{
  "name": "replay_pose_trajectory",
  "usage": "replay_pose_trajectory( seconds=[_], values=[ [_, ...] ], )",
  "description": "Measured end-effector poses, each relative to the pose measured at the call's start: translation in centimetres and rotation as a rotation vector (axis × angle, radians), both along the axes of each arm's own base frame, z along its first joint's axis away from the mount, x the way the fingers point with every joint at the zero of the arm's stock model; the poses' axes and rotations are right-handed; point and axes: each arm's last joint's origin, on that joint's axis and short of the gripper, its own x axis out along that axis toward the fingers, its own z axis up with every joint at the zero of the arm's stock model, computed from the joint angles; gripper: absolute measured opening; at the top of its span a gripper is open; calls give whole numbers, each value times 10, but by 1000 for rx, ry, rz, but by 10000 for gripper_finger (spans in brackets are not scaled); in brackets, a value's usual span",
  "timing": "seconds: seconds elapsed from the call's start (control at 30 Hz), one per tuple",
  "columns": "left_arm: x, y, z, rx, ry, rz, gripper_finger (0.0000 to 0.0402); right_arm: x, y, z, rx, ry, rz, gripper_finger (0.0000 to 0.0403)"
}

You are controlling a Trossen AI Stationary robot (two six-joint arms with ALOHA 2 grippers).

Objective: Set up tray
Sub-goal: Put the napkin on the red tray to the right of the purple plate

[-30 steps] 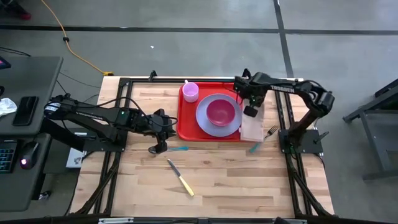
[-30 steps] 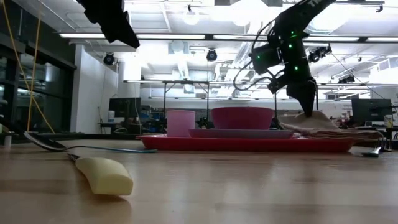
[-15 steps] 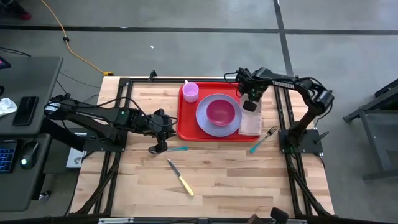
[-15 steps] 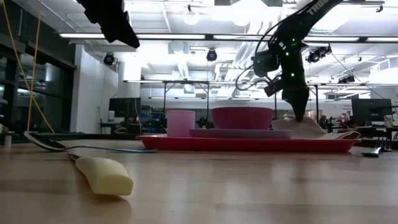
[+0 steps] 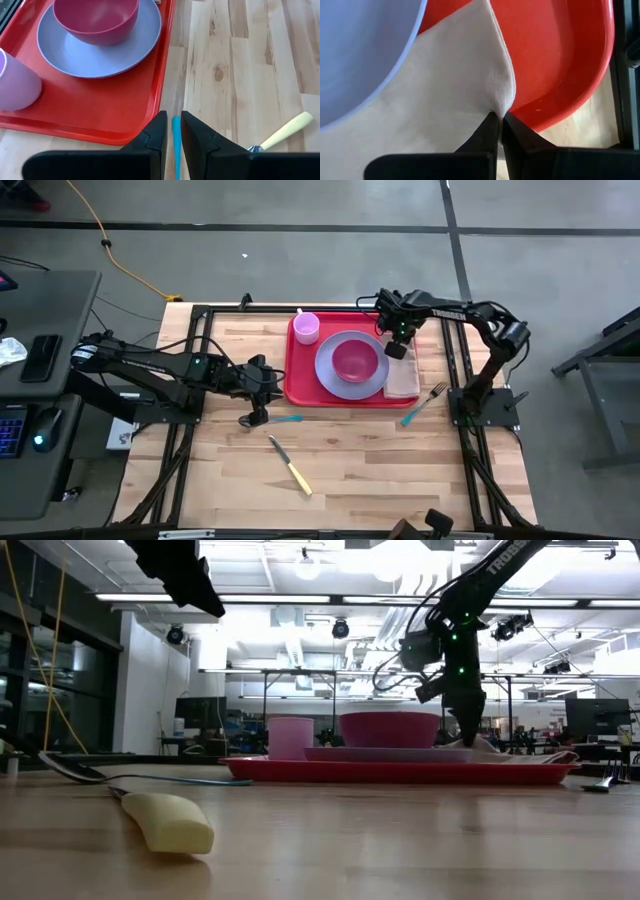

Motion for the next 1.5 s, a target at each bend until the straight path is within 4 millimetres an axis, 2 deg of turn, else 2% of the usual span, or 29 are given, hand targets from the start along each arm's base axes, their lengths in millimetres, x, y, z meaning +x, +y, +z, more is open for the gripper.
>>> replay_pose_trajectory(
  seconds=[0.5,1.0,1.17,1.5],
  values=[
    [-1,0,-1,8,9,-6,85,4,-5,-18,28,29,-32,0],
    [-1,0,-1,8,12,-7,85,7,-3,-18,29,-9,-160,0],
    [-1,0,-1,8,12,-7,85,9,3,-18,22,16,-149,0],
    [-1,0,-1,6,14,-8,85,10,0,-18,10,0,-145,1]
  ],
)
